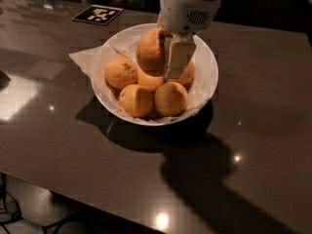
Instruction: Pick orange from white bowl
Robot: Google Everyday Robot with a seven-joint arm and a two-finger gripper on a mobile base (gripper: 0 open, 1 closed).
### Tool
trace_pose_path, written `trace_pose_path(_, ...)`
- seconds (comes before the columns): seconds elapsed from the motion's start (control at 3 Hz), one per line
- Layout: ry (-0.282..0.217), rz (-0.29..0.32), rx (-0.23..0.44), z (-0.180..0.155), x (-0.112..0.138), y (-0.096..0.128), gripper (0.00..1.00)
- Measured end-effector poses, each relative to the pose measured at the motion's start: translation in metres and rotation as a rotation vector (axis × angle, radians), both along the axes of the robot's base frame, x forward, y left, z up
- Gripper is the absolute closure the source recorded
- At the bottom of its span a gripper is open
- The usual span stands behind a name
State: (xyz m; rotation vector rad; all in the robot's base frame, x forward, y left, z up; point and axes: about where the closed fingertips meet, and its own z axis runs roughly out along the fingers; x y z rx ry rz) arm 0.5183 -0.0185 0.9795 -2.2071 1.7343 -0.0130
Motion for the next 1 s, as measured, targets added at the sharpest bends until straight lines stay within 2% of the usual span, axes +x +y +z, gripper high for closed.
trace_pose_path(0.67,-0.08,0.001,0.041,0.04,-0.057,-0.009,1.0)
trace_pose_path(1.0,-0.086,0.0,0.043,0.042,-0.059,-0.009,1.0)
